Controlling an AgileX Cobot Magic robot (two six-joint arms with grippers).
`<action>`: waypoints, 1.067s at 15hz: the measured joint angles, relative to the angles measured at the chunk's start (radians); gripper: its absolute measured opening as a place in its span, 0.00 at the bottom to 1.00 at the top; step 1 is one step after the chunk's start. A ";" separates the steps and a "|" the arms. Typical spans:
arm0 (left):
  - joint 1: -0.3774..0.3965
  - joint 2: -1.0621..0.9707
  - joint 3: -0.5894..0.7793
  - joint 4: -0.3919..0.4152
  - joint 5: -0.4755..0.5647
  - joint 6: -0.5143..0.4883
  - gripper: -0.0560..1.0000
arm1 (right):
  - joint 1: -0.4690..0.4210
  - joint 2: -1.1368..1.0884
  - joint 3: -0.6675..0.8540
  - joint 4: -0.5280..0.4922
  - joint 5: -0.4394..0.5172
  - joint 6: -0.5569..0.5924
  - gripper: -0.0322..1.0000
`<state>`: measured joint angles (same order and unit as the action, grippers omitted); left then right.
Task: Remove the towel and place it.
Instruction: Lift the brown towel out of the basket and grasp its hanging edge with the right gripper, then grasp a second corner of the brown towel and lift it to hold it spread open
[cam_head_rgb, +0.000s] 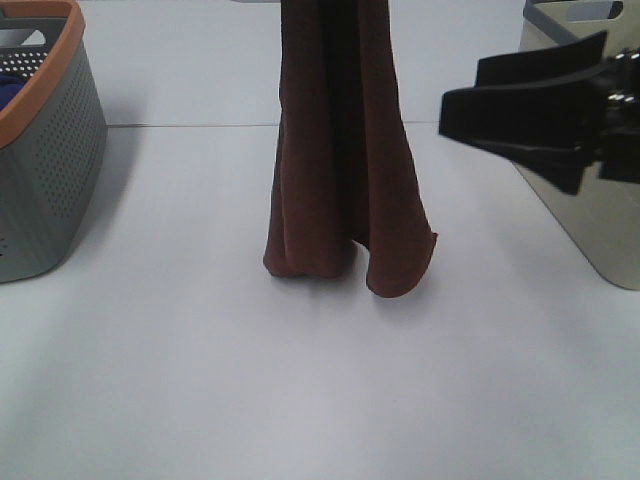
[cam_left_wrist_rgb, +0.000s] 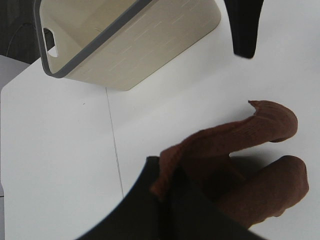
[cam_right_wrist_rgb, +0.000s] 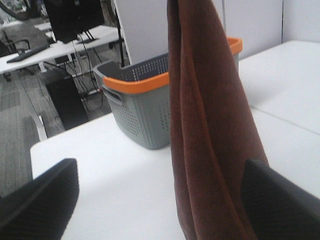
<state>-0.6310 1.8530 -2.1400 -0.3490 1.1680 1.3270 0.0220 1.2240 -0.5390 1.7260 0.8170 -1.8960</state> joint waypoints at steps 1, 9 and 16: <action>-0.002 0.000 0.000 0.002 0.000 0.000 0.05 | 0.082 0.069 -0.041 0.000 -0.105 -0.015 0.78; -0.002 0.000 0.000 0.002 0.015 0.000 0.05 | 0.179 0.360 -0.163 0.003 -0.111 -0.025 0.77; -0.002 0.000 0.000 0.015 0.016 0.003 0.05 | 0.179 0.558 -0.164 -0.008 -0.083 -0.068 0.73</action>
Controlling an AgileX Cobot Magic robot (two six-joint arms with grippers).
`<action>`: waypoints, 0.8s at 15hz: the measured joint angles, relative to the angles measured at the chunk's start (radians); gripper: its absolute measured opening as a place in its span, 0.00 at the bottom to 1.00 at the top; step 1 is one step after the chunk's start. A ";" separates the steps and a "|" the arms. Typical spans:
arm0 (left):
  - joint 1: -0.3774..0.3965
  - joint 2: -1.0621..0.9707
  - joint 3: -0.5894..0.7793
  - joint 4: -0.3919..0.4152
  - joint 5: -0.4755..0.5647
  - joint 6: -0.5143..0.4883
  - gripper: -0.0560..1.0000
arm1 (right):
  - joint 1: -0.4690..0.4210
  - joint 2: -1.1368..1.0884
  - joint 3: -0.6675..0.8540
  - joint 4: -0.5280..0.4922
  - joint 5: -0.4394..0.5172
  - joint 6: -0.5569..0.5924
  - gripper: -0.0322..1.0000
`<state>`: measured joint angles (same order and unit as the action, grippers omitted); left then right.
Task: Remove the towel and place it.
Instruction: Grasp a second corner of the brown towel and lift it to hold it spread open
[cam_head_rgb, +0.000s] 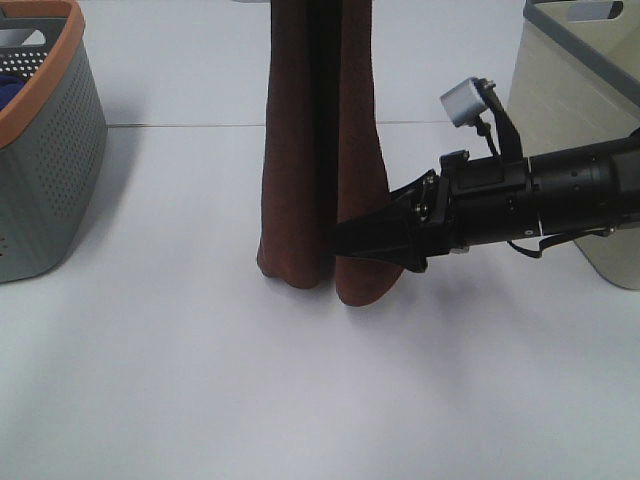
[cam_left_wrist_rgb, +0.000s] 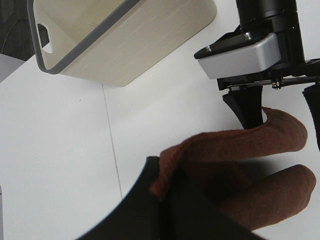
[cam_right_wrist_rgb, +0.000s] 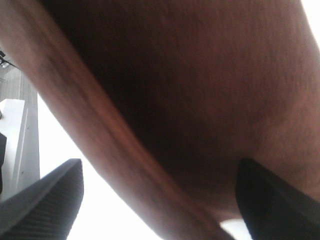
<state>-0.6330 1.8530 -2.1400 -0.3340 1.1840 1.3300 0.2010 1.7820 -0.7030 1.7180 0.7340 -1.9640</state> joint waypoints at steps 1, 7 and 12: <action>0.000 0.000 0.000 0.002 0.000 0.000 0.05 | 0.000 0.021 0.000 -0.023 -0.008 0.000 0.72; 0.000 0.008 0.000 0.003 0.000 -0.003 0.05 | 0.000 0.066 -0.001 -0.105 -0.036 0.030 0.60; 0.000 0.008 0.000 0.003 0.000 -0.003 0.05 | 0.000 0.066 -0.001 -0.069 -0.042 0.009 0.45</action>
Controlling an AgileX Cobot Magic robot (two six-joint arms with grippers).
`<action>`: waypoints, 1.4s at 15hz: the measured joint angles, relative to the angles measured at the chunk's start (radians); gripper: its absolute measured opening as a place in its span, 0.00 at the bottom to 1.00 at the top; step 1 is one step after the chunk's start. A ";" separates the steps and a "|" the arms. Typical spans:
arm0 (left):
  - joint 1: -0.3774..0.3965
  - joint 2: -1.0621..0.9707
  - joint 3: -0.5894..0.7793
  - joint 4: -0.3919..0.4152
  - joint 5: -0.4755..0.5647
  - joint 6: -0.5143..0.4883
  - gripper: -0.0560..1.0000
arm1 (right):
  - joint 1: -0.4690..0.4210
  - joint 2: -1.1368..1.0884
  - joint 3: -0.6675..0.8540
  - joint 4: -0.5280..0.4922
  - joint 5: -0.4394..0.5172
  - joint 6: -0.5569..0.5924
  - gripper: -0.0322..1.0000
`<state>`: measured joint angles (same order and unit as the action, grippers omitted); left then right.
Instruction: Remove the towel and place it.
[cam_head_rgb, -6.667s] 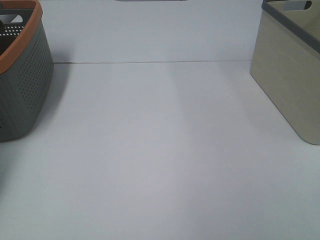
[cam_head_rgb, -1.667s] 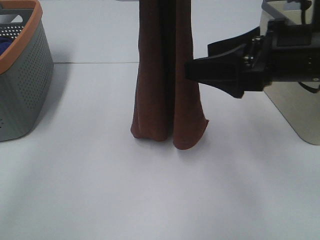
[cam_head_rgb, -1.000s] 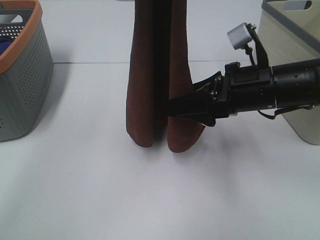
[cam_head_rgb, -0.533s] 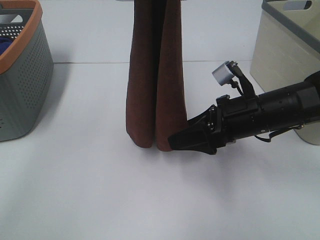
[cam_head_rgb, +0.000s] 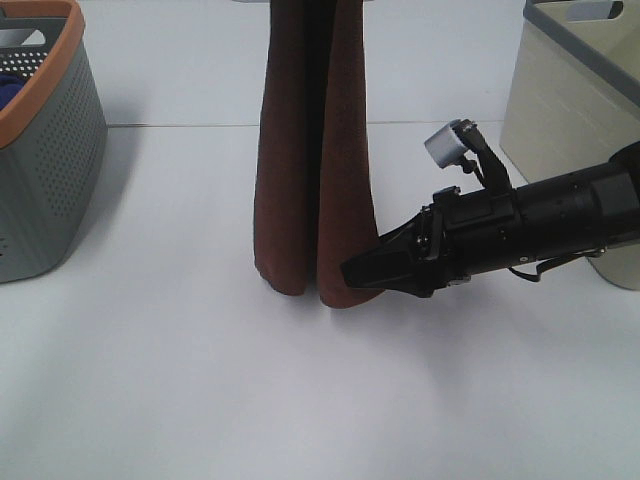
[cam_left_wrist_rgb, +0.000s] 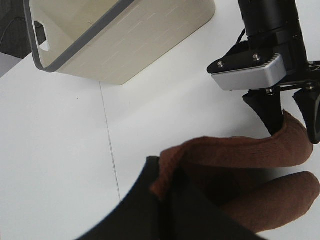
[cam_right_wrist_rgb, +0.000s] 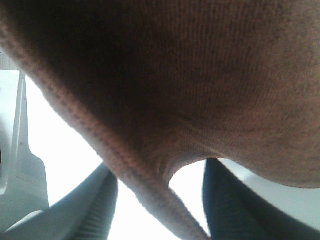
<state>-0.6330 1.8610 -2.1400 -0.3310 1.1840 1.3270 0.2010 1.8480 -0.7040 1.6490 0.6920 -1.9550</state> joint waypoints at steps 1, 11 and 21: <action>0.000 0.000 0.000 0.000 0.000 0.000 0.05 | 0.000 0.000 0.000 0.001 0.000 -0.002 0.39; 0.000 0.000 0.000 0.079 0.005 -0.118 0.05 | 0.000 -0.106 0.001 -0.214 -0.027 0.242 0.03; 0.004 0.010 0.000 0.397 0.037 -0.590 0.05 | 0.000 -0.542 -0.003 -0.608 -0.204 0.598 0.03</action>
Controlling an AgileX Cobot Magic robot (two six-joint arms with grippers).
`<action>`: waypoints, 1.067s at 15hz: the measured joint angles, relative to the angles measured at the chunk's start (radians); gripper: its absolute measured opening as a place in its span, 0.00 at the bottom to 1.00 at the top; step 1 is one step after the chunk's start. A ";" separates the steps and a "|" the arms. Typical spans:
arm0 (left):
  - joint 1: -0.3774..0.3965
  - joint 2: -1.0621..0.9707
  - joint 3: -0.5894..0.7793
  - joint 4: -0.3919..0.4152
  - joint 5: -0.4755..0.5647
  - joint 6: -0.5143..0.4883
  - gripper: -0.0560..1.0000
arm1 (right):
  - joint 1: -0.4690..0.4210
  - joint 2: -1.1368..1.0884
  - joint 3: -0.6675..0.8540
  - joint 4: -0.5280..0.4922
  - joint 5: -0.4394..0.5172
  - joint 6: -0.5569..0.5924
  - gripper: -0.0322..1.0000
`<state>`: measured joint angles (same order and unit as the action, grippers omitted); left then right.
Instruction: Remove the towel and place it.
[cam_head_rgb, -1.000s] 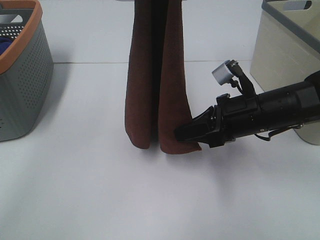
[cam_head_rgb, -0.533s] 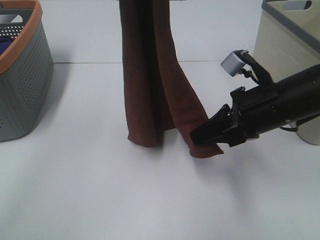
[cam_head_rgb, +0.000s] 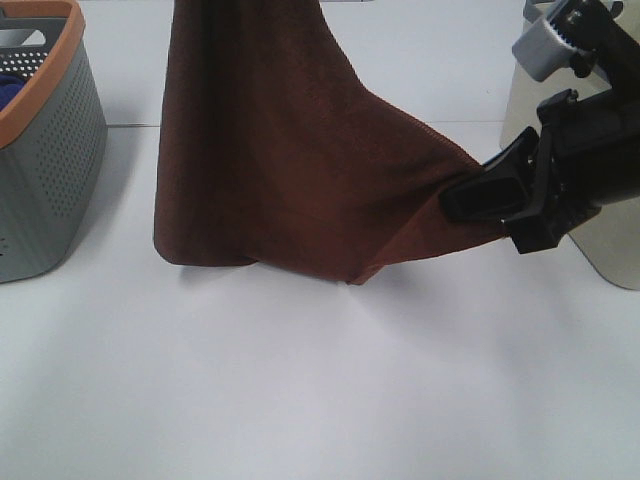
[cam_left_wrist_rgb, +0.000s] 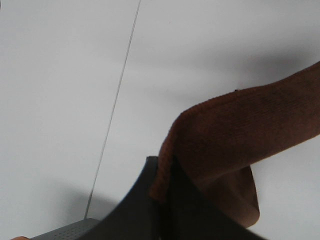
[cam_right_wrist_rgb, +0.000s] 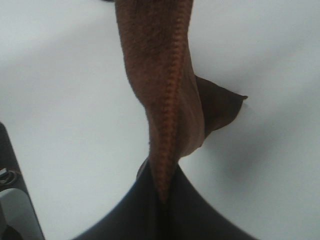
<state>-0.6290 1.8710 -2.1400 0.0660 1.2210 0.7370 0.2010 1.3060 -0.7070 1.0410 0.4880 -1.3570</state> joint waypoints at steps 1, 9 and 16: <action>0.000 0.011 0.000 0.003 0.000 -0.016 0.05 | 0.000 0.000 -0.015 -0.016 -0.033 -0.002 0.03; 0.113 0.141 0.001 0.083 -0.408 -0.203 0.05 | 0.000 0.257 -0.428 -0.027 -0.356 -0.219 0.03; 0.249 0.334 0.001 0.100 -0.913 -0.363 0.05 | 0.000 0.772 -1.150 -0.063 -0.395 -0.400 0.03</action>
<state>-0.3800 2.2050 -2.1390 0.1660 0.3080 0.3740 0.2010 2.0780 -1.8570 0.9780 0.0930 -1.7570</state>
